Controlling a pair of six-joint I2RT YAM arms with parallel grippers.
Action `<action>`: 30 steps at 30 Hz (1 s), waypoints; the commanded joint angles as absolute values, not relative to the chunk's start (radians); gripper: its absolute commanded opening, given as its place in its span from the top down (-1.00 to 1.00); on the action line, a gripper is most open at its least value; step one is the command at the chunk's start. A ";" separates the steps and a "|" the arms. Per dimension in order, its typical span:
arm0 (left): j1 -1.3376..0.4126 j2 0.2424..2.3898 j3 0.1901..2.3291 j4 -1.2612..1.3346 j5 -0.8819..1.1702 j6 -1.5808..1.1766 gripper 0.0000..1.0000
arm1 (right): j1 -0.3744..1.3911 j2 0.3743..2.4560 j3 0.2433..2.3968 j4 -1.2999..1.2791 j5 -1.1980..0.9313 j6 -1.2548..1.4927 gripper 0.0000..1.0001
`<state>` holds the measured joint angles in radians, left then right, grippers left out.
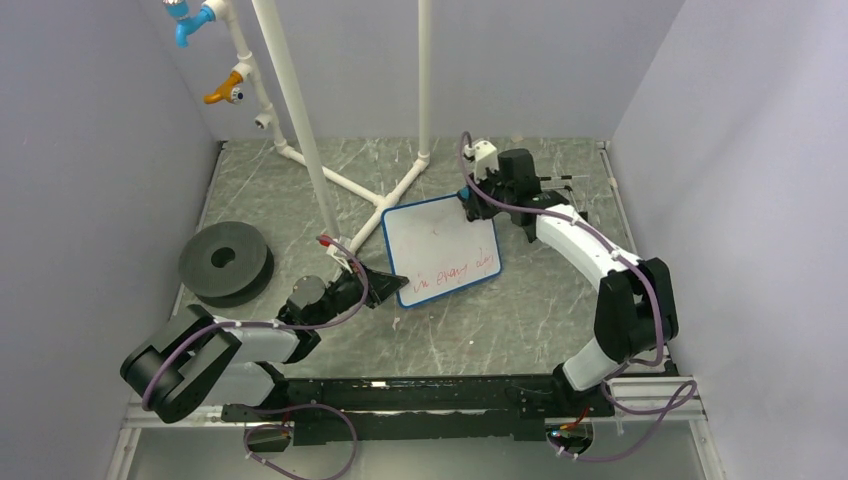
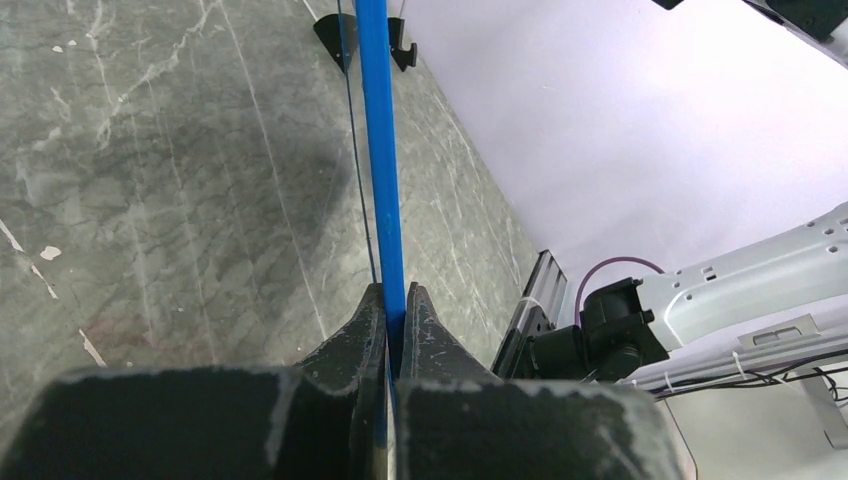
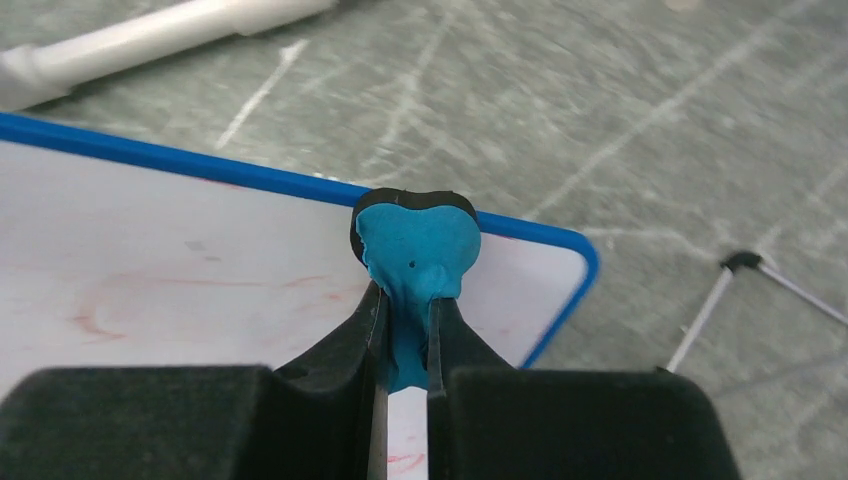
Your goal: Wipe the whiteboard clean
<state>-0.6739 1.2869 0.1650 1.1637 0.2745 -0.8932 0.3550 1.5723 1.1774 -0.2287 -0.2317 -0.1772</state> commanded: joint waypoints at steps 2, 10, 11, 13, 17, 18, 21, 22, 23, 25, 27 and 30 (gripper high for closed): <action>-0.683 1.272 0.232 1.385 0.345 -0.887 1.00 | 0.494 1.523 1.186 -0.160 -0.351 -0.182 1.00; -0.683 1.312 0.258 1.405 0.359 -0.899 1.00 | 0.690 1.513 1.217 -0.235 -0.442 -0.198 1.00; -0.684 1.310 0.258 1.403 0.359 -0.898 1.00 | 0.689 1.512 1.208 -0.234 -0.423 -0.208 1.00; -0.684 1.298 0.253 1.390 0.356 -0.890 1.00 | 0.659 1.499 1.177 -0.215 -0.361 -0.211 1.00; -0.683 1.271 0.248 1.363 0.357 -0.876 1.00 | 0.486 1.488 1.170 -0.189 -0.296 -0.146 1.00; -0.684 1.268 0.248 1.358 0.358 -0.873 1.00 | 0.447 1.491 1.170 -0.190 -0.278 -0.144 1.00; -0.683 1.271 0.251 1.362 0.363 -0.871 1.00 | 0.383 1.496 1.151 -0.205 -0.259 -0.160 1.00; -0.683 1.274 0.250 1.367 0.362 -0.872 1.00 | 0.379 1.490 1.133 -0.207 -0.262 -0.168 1.00; -0.683 1.278 0.250 1.371 0.361 -0.873 1.00 | 0.378 1.477 1.108 -0.206 -0.275 -0.175 1.00; -0.684 1.284 0.249 1.379 0.358 -0.876 1.00 | 0.396 1.442 1.050 -0.203 -0.333 -0.186 1.00; -0.683 1.292 0.251 1.392 0.356 -0.884 1.00 | 0.470 1.393 0.986 -0.202 -0.379 -0.220 1.00; -0.684 1.301 0.256 1.398 0.357 -0.891 1.00 | 0.602 1.320 0.919 -0.212 -0.427 -0.294 1.00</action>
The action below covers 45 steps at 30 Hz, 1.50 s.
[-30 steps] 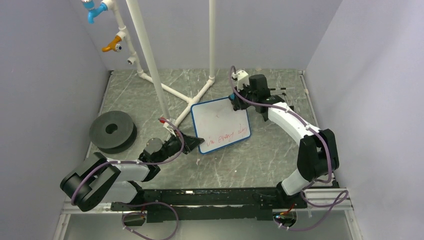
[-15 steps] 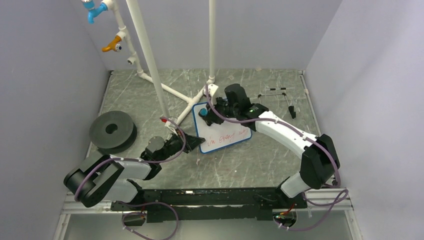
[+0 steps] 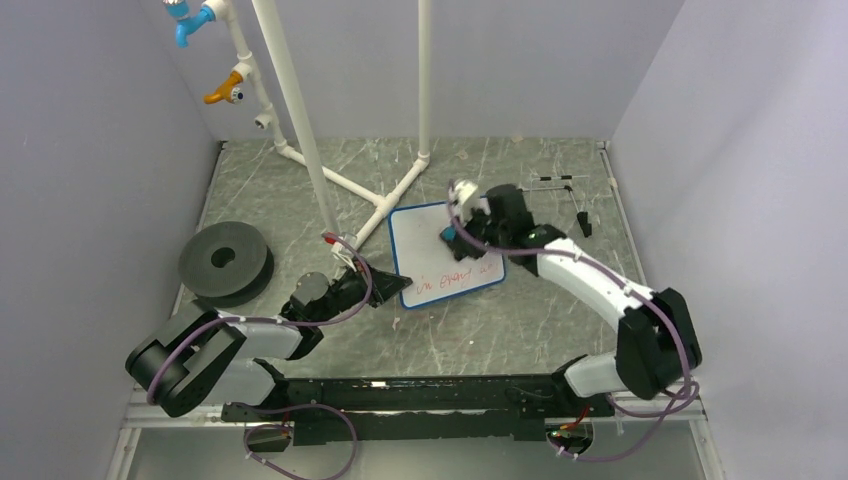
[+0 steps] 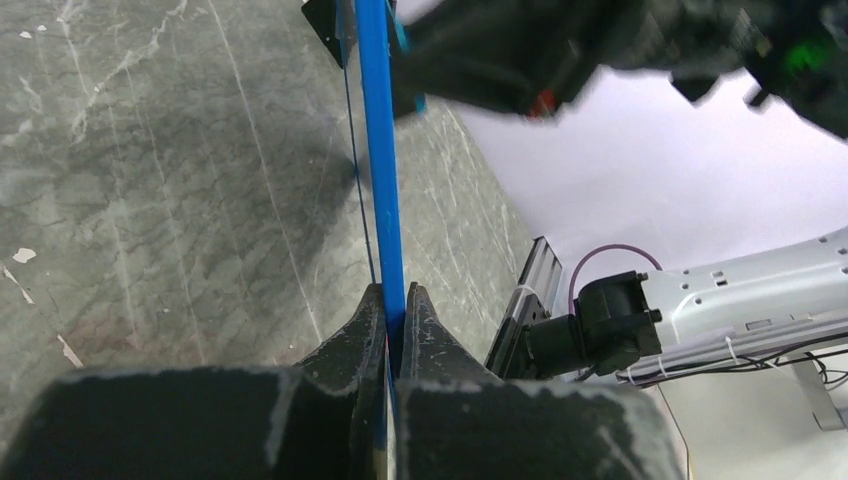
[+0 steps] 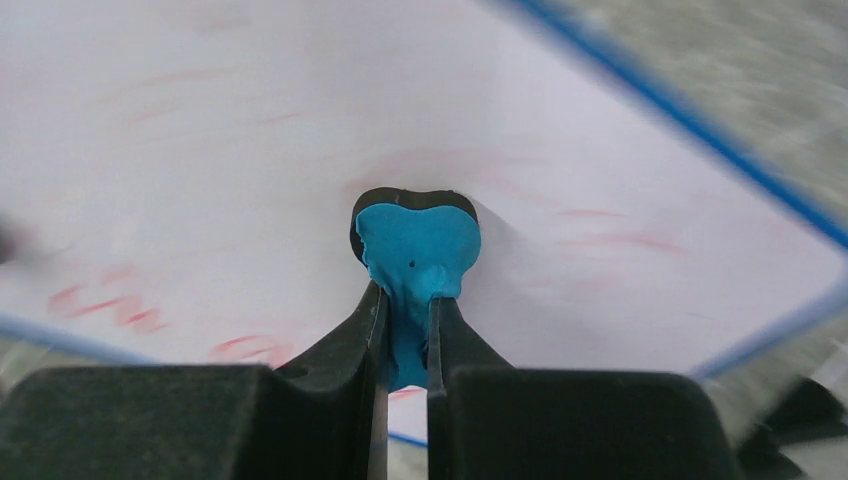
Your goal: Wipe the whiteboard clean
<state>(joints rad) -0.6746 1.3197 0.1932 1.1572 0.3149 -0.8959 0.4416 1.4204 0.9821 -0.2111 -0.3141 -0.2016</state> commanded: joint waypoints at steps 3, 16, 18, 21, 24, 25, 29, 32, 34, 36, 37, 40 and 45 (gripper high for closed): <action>-0.683 1.302 0.260 1.402 0.360 -0.897 1.00 | 0.662 1.298 0.911 -0.221 -0.455 -0.306 1.00; -0.696 1.263 0.260 1.342 0.354 -0.851 1.00 | 0.280 1.417 1.009 -0.189 -0.286 -0.159 1.00; -0.695 1.254 0.268 1.305 0.348 -0.811 1.00 | 0.259 1.375 0.999 -0.208 -0.400 -0.169 1.00; -0.694 1.228 0.285 1.207 0.324 -0.705 1.00 | 0.227 1.277 1.027 -0.284 -0.588 -0.215 1.00; -0.695 1.201 0.306 1.100 0.284 -0.570 1.00 | 0.189 1.178 1.054 -0.401 -0.789 -0.318 1.00; -0.695 1.198 0.315 1.074 0.271 -0.513 1.00 | 0.171 1.146 1.057 -0.454 -0.838 -0.353 1.00; -0.696 1.227 0.333 1.035 0.241 -0.383 1.00 | 0.117 1.106 1.064 -0.624 -0.934 -0.503 1.00; -0.700 1.272 0.335 1.063 0.235 -0.311 1.00 | 0.063 1.070 1.010 -0.655 -0.953 -0.541 1.00; -0.720 1.302 0.331 1.096 0.220 -0.248 1.00 | 0.033 1.042 0.980 -0.648 -0.953 -0.534 1.00; -0.746 1.329 0.330 1.112 0.207 -0.182 1.00 | 0.011 1.025 0.975 -0.651 -0.963 -0.533 1.00; -0.758 1.344 0.331 1.115 0.205 -0.151 1.00 | 0.006 1.022 0.973 -0.654 -0.969 -0.534 1.00; -0.783 1.400 0.318 1.158 0.199 -0.091 1.00 | -0.009 1.017 0.971 -0.663 -0.976 -0.538 1.00; -0.794 1.523 0.255 1.374 0.206 -0.079 1.00 | -0.042 1.010 0.961 -0.694 -0.987 -0.560 1.00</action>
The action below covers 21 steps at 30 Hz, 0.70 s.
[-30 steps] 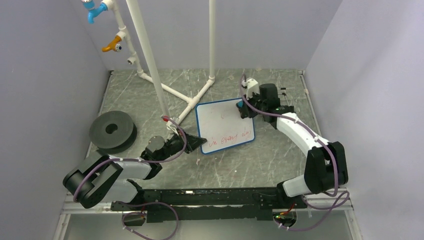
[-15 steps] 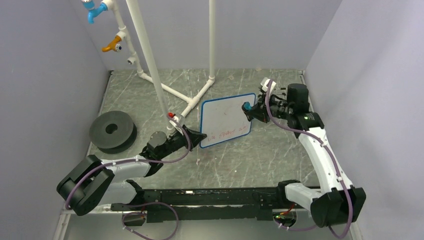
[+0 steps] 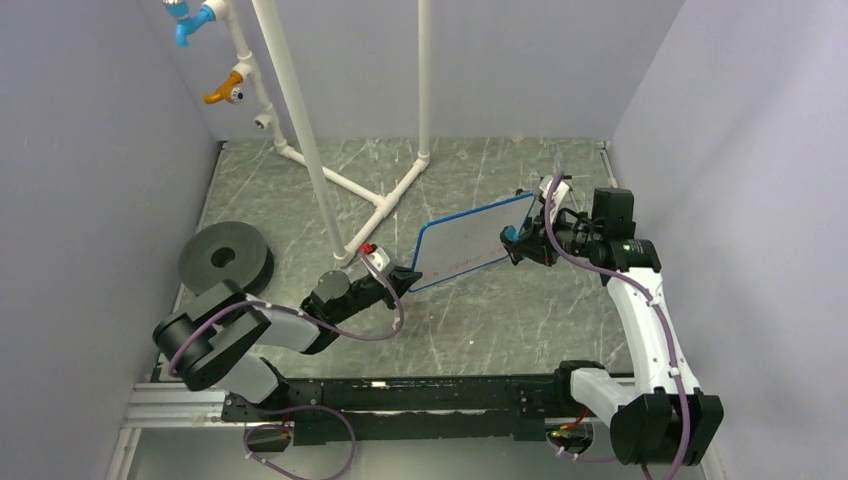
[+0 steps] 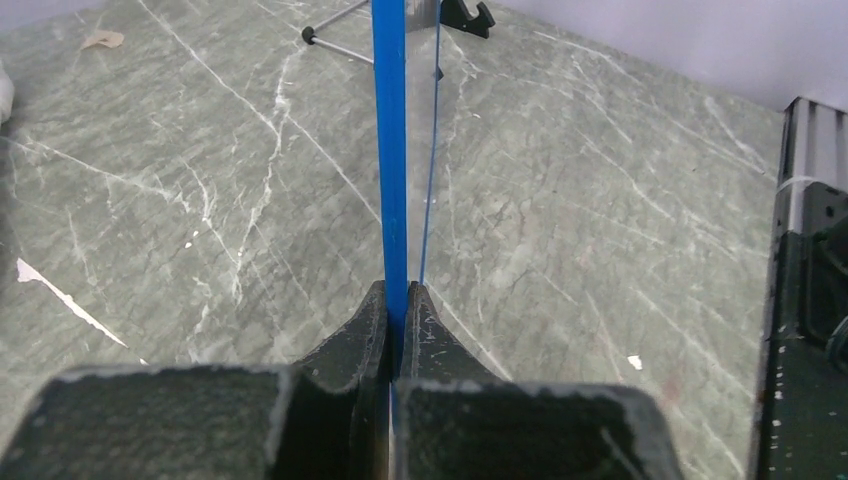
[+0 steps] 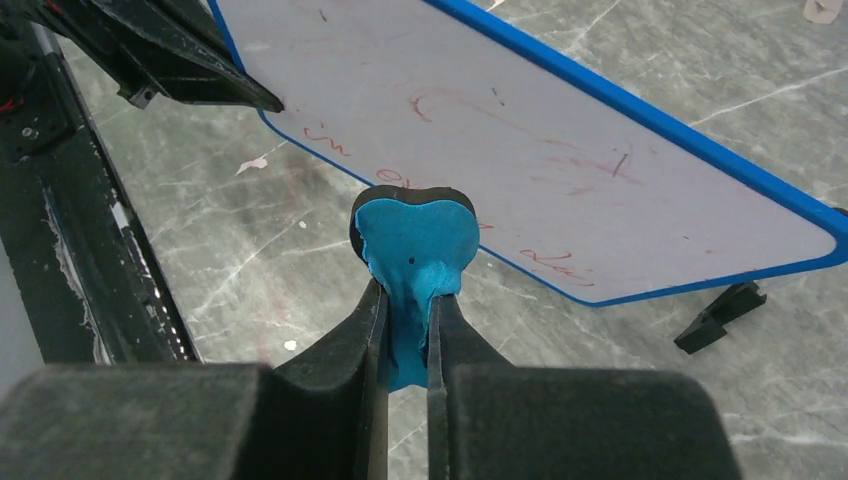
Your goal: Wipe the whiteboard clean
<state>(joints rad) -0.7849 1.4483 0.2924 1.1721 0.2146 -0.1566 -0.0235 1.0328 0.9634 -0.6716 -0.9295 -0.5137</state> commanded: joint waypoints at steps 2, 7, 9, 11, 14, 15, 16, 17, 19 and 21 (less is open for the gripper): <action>-0.796 1.573 0.253 1.432 0.222 -0.072 1.00 | -0.046 1.023 0.967 -0.721 -0.996 -0.575 1.00; -0.806 1.657 0.246 1.540 0.233 -0.040 1.00 | -0.048 1.057 0.979 -0.798 -1.014 -0.635 1.00; -0.807 1.660 0.252 1.526 0.232 -0.022 1.00 | -0.048 1.054 0.975 -0.799 -1.007 -0.640 1.00; -0.810 1.656 0.257 1.503 0.230 -0.012 1.00 | -0.048 1.049 0.972 -0.793 -0.999 -0.635 1.00; -0.810 1.638 0.258 1.483 0.234 0.024 0.98 | -0.047 1.045 0.970 -0.784 -0.999 -0.629 1.00; -0.811 1.631 0.261 1.469 0.237 0.027 0.89 | -0.049 1.046 0.971 -0.787 -1.000 -0.629 1.00; -0.811 1.625 0.267 1.453 0.243 0.031 0.76 | -0.048 1.048 0.972 -0.788 -1.001 -0.629 1.00; -0.811 1.620 0.279 1.440 0.250 0.034 0.60 | -0.048 1.050 0.974 -0.790 -1.002 -0.629 1.00; -0.810 1.615 0.300 1.412 0.269 0.036 0.36 | -0.048 1.051 0.974 -0.790 -1.004 -0.628 1.00; -0.811 1.615 0.327 1.382 0.292 0.034 0.27 | -0.048 1.051 0.974 -0.794 -1.005 -0.629 1.00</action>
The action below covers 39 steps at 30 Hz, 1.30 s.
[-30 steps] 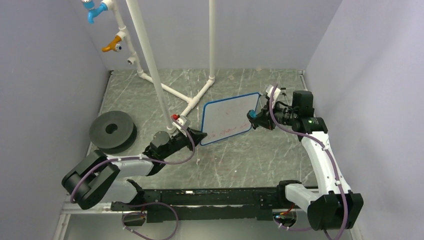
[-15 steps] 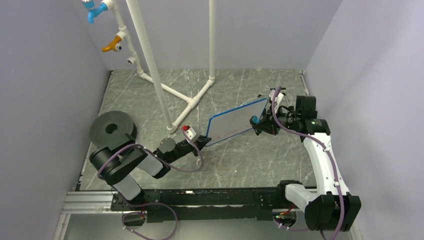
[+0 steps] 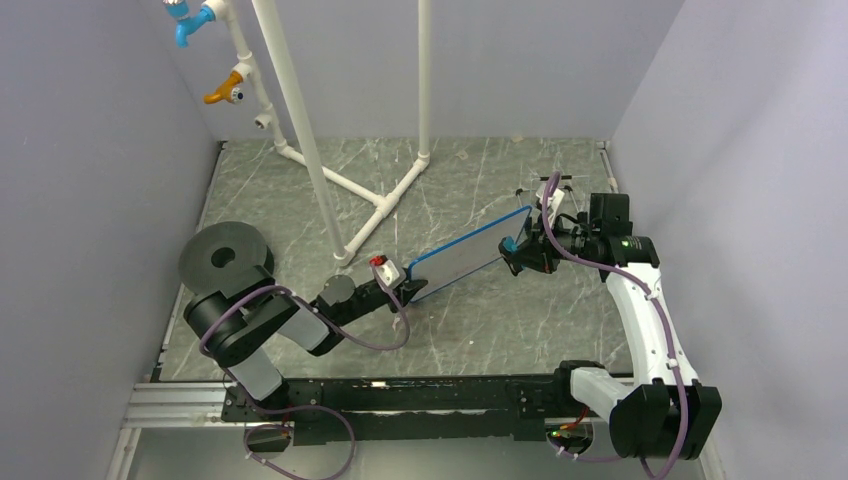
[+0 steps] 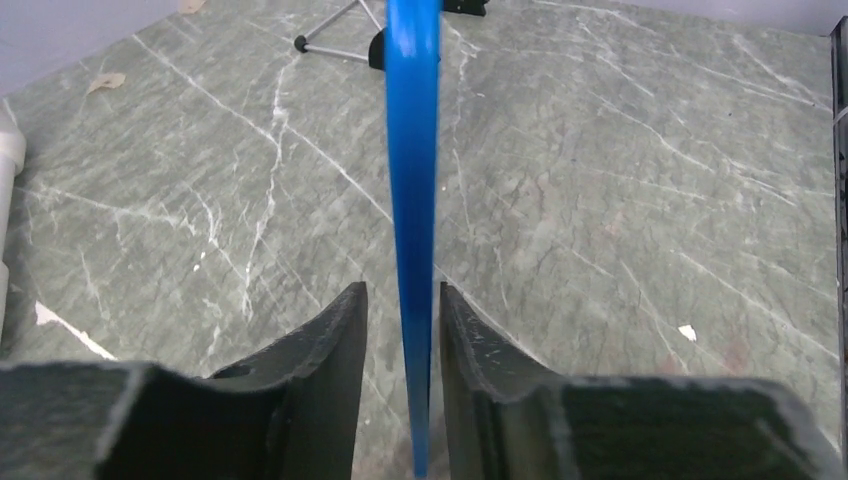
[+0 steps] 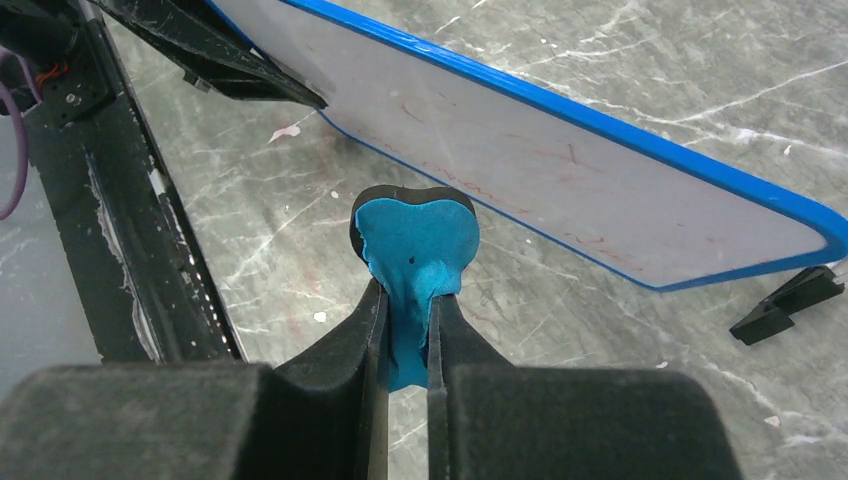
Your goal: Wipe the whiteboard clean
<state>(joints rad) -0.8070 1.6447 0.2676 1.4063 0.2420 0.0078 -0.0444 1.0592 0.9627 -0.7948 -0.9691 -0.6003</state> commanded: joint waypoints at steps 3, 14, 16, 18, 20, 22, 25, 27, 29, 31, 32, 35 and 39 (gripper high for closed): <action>-0.813 1.627 0.345 1.380 0.309 0.020 0.27 | -0.048 1.051 0.973 -0.794 -1.006 -0.628 1.00; -0.816 1.448 0.357 1.218 0.257 -0.058 0.69 | -0.048 1.065 0.972 -0.832 -1.007 -0.665 1.00; -0.813 1.430 0.368 1.185 0.259 -0.092 1.00 | -0.048 1.070 0.975 -0.851 -1.013 -0.688 1.00; -0.808 1.418 0.377 1.162 0.260 -0.155 1.00 | -0.045 1.072 0.984 -0.879 -1.019 -0.721 1.00; -0.796 1.399 0.388 1.119 0.252 -0.226 1.00 | -0.040 1.072 0.991 -0.902 -1.024 -0.750 1.00; -0.780 1.369 0.400 1.061 0.242 -0.333 1.00 | -0.014 1.073 0.995 -0.916 -1.008 -0.771 1.00; -0.737 1.341 0.411 1.024 0.278 -0.500 1.00 | 0.113 1.075 0.992 -0.885 -0.901 -0.754 1.00; -0.708 1.325 0.430 0.990 0.309 -0.605 1.00 | 0.246 1.079 0.984 -0.833 -0.775 -0.711 1.00; -0.695 1.307 0.454 0.956 0.326 -0.680 1.00 | 0.352 1.095 0.984 -0.789 -0.687 -0.698 1.00; -0.689 1.290 0.478 0.922 0.320 -0.744 1.00 | 0.451 1.132 1.003 -0.765 -0.617 -0.705 1.00; -0.688 1.283 0.483 0.913 0.315 -0.771 1.00 | 0.489 1.153 1.011 -0.754 -0.584 -0.707 1.00; -0.685 1.272 0.484 0.928 0.300 -0.845 1.00 | 0.623 1.212 1.011 -0.691 -0.461 -0.698 1.00; -0.683 1.281 0.474 0.972 0.286 -0.930 1.00 | 0.755 1.261 0.991 -0.585 -0.292 -0.687 1.00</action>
<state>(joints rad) -0.6884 1.3170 0.4324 0.8379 0.2760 -0.7723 0.6716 1.2415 0.9752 -0.7238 -0.4900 -0.6991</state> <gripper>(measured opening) 0.058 0.119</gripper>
